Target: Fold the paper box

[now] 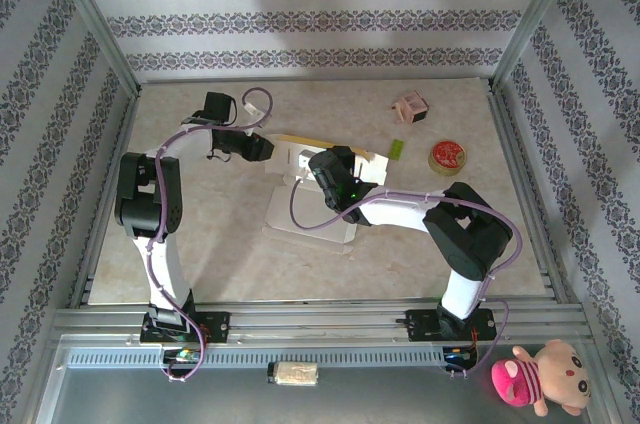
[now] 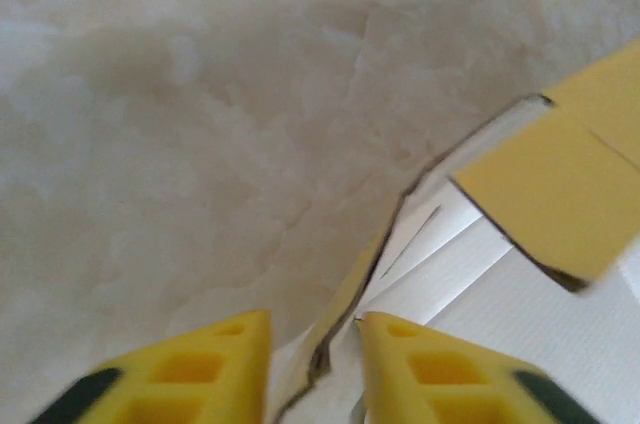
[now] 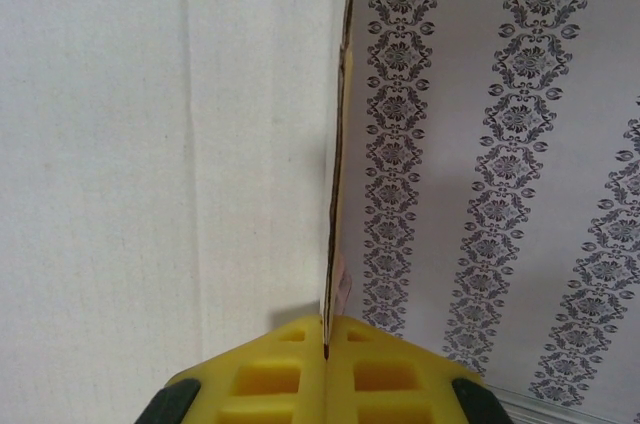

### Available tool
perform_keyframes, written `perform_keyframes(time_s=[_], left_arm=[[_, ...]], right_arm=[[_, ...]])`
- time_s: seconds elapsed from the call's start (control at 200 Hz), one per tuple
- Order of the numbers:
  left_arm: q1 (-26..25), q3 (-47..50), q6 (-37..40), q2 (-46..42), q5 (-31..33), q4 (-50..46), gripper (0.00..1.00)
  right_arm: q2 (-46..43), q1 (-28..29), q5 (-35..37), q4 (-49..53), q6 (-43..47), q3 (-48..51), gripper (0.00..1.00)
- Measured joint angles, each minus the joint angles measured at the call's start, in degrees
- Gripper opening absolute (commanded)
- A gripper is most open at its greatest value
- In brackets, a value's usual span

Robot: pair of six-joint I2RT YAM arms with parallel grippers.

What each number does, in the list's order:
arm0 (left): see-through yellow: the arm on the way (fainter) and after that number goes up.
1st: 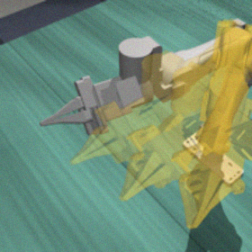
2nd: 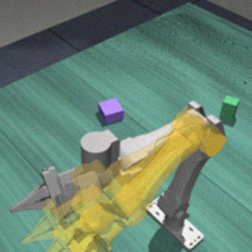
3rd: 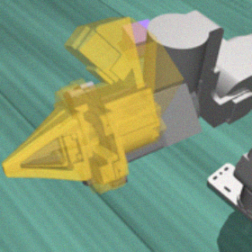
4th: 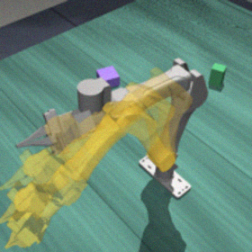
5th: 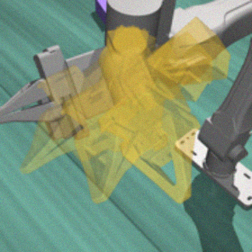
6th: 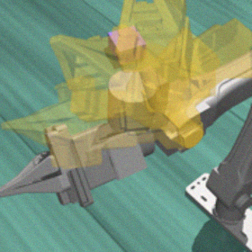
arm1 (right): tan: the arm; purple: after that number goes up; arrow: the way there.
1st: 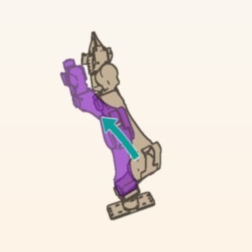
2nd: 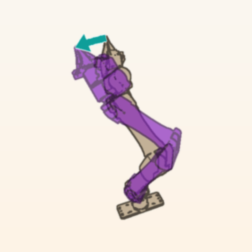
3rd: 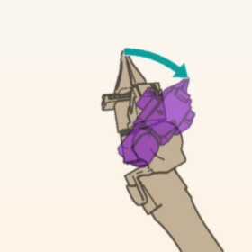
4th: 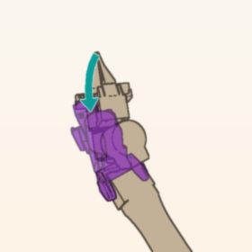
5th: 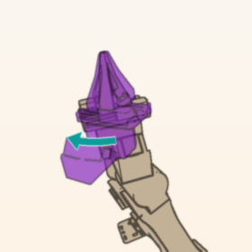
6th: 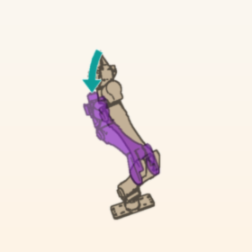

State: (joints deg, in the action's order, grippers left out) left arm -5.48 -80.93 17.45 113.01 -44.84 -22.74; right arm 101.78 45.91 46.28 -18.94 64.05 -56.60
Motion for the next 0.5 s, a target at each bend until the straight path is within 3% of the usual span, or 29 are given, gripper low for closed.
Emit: perform_keyframes(time_s=[0.24, 0.45, 0.5], left_arm=[[-4.04, 4.92, -2.86, -1.92, 5.33, 2.80, 0.01], [-7.02, 12.11, -7.28, -8.13, 14.16, 9.73, 0.00], [-7.58, 13.38, -7.91, -9.20, 16.48, 11.47, 0.00]], right_arm=[[0.07, 0.09, 0.96, 0.83, -0.04, -0.04, 0.00], [0.07, 0.11, 1.51, 1.27, -0.46, -0.04, 0.00], [0.07, 0.24, 1.49, 1.25, -0.66, -0.04, 0.08]])
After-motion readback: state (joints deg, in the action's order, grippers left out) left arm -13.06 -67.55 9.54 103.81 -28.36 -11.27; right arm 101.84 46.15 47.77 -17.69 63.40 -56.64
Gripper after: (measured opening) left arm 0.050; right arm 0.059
